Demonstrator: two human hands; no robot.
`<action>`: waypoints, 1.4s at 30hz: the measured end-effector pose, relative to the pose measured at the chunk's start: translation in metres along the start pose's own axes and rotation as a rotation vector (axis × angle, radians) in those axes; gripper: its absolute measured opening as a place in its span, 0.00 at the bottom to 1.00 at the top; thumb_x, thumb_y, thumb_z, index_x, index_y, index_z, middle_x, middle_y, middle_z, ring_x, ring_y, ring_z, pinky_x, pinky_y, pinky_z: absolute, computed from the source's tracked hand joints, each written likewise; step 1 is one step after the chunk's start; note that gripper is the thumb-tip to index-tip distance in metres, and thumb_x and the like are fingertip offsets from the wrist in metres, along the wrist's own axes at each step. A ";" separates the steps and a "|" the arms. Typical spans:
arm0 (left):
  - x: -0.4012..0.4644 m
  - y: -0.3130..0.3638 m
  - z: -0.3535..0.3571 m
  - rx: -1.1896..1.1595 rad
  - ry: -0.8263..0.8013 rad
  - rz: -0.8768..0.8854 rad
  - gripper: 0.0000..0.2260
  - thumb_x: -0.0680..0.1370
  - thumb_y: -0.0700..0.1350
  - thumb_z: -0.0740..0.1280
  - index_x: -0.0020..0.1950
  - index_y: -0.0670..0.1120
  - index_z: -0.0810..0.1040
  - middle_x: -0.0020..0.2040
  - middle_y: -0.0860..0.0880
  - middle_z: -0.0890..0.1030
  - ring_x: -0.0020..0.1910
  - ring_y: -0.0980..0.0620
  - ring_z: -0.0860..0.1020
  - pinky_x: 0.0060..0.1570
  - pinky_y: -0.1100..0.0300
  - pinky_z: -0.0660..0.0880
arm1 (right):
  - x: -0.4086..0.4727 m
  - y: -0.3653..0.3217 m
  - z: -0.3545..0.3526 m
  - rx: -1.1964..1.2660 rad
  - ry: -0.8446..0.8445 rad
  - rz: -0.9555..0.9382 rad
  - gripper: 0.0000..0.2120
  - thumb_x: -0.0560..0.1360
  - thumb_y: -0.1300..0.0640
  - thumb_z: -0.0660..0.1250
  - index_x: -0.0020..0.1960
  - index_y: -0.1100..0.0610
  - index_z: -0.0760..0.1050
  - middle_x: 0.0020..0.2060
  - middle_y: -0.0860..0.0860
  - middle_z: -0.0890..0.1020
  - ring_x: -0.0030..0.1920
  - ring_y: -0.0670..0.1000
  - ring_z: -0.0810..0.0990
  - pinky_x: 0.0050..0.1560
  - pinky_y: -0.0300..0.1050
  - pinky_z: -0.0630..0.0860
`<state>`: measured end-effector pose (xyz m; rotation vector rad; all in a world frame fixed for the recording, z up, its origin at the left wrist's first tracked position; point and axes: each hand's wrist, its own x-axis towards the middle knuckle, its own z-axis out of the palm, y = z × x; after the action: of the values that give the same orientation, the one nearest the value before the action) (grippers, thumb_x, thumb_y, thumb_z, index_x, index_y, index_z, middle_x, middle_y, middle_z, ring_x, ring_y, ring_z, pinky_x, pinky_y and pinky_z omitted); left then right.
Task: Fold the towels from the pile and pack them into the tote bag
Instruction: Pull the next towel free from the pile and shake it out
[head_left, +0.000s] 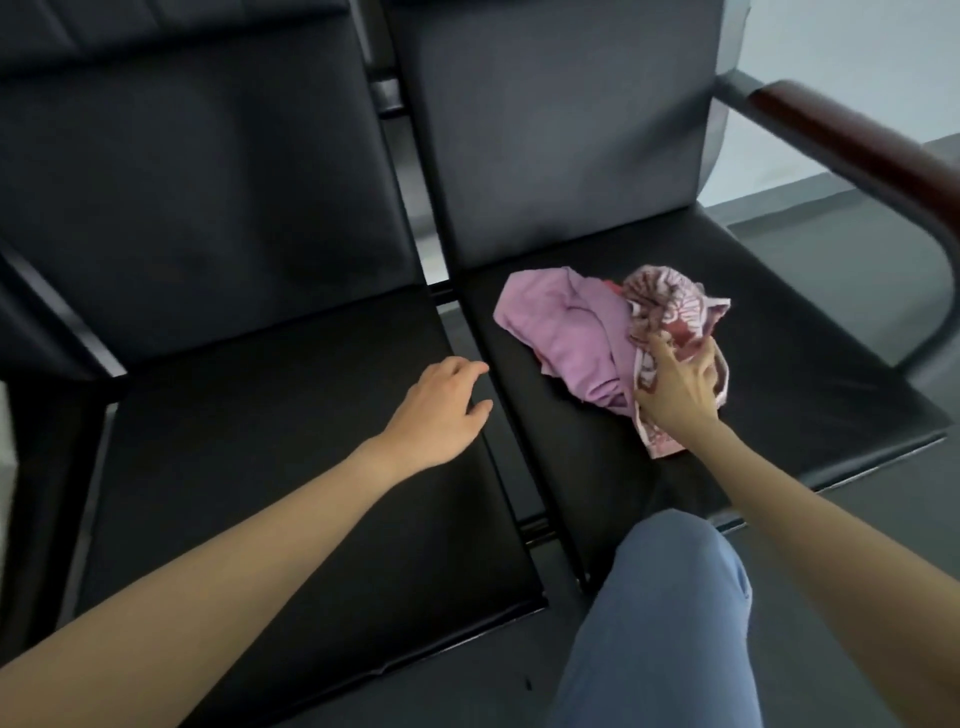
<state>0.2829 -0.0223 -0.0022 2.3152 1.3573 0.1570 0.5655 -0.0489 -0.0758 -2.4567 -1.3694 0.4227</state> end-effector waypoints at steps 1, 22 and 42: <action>0.003 0.001 0.000 0.006 -0.005 0.010 0.21 0.81 0.47 0.61 0.74 0.46 0.65 0.71 0.48 0.68 0.71 0.48 0.65 0.68 0.53 0.65 | 0.005 0.005 0.001 0.029 0.026 -0.006 0.27 0.73 0.57 0.67 0.70 0.49 0.62 0.73 0.66 0.51 0.69 0.72 0.58 0.67 0.62 0.63; 0.028 0.116 -0.009 -1.367 -0.526 -0.526 0.24 0.77 0.57 0.66 0.65 0.42 0.72 0.57 0.39 0.80 0.55 0.41 0.80 0.54 0.46 0.78 | -0.157 -0.029 -0.116 1.508 -0.305 -0.126 0.07 0.58 0.68 0.58 0.30 0.58 0.68 0.27 0.52 0.68 0.30 0.48 0.67 0.27 0.35 0.67; -0.123 -0.019 -0.092 -1.533 -0.133 -0.576 0.10 0.78 0.39 0.57 0.52 0.42 0.77 0.44 0.44 0.83 0.40 0.48 0.83 0.46 0.52 0.75 | -0.234 -0.108 -0.078 0.860 -0.751 -0.431 0.10 0.79 0.55 0.65 0.47 0.57 0.83 0.43 0.48 0.84 0.45 0.46 0.81 0.49 0.37 0.75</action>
<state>0.1758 -0.0900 0.0869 0.6401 1.0808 0.5797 0.3956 -0.2037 0.0633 -1.2885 -1.4552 1.5283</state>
